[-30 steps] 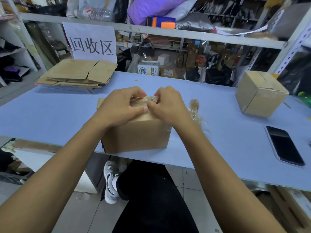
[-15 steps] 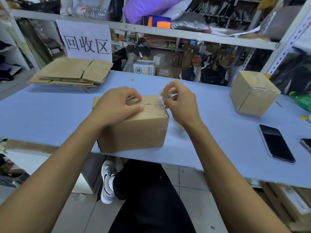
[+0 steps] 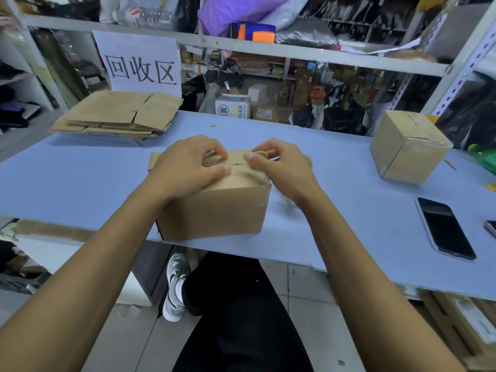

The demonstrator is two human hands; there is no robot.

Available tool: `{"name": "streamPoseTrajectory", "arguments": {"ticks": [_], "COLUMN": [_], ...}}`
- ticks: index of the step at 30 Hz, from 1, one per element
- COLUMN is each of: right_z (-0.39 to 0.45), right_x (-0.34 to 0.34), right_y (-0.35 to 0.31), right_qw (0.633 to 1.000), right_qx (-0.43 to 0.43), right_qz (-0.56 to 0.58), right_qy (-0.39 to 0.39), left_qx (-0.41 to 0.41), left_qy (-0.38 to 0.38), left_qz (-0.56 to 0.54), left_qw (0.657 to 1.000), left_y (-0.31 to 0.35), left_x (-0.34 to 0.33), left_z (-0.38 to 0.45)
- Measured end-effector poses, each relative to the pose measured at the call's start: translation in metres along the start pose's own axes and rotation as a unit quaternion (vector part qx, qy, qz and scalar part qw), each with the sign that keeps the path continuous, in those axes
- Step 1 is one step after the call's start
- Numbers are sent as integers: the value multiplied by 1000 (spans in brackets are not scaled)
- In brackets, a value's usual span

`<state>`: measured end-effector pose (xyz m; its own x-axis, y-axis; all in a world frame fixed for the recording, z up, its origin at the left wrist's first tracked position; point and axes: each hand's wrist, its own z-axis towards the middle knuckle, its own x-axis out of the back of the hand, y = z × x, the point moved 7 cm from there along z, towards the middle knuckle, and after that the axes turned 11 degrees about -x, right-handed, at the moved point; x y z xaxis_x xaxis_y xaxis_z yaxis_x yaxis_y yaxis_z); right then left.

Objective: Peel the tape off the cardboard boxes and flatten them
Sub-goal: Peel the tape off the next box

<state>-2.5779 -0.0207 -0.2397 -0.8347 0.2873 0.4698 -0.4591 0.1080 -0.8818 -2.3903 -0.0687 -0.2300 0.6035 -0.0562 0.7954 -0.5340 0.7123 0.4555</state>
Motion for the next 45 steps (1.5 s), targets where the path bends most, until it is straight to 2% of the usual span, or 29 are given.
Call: {"name": "streamPoseTrajectory", "arguments": {"ticks": [3, 7, 10, 13, 16, 19, 23, 25, 27, 31, 37, 45], "right_z": [2, 5, 6, 0, -9, -21, -36, -40, -42, -41, -39, -41], "right_x": [-1, 14, 27, 24, 11, 9, 13, 16, 15, 7, 6, 9], "right_y": [3, -1, -1, 2, 2, 3, 1, -2, -5, -12, -5, 11], "right_qw": [999, 999, 1000, 997, 990, 976, 952, 953, 954, 945, 976, 980], "right_qx": [-9, -9, 9, 56, 118, 158, 237, 233, 213, 172, 91, 87], "right_qz": [-12, 1, 5, -22, -82, -132, -187, -184, -195, -257, -147, 35], "right_qy": [36, 37, 28, 40, -16, -65, -50, -59, -81, -105, -130, -177], "left_qx": [-5, -9, 3, -5, -51, -89, -108, -121, -99, -66, -54, -56], "left_qy": [-6, -43, -65, -65, -94, -136, -170, -186, -197, -134, -92, -63], "left_qz": [12, 94, 116, 116, 115, 90, 28, 9, -32, -72, -119, -69], "left_qw": [1000, 995, 991, 991, 988, 983, 979, 975, 975, 986, 987, 994], "left_y": [2, 3, 1, 5, 13, 15, 18, 23, 26, 31, 21, 17], "left_x": [-1, -6, -7, -7, -10, -11, -9, -7, -9, -21, -31, -38], "left_z": [-1, -1, -1, -2, -4, -3, 4, 7, 8, 12, 9, 9]}}
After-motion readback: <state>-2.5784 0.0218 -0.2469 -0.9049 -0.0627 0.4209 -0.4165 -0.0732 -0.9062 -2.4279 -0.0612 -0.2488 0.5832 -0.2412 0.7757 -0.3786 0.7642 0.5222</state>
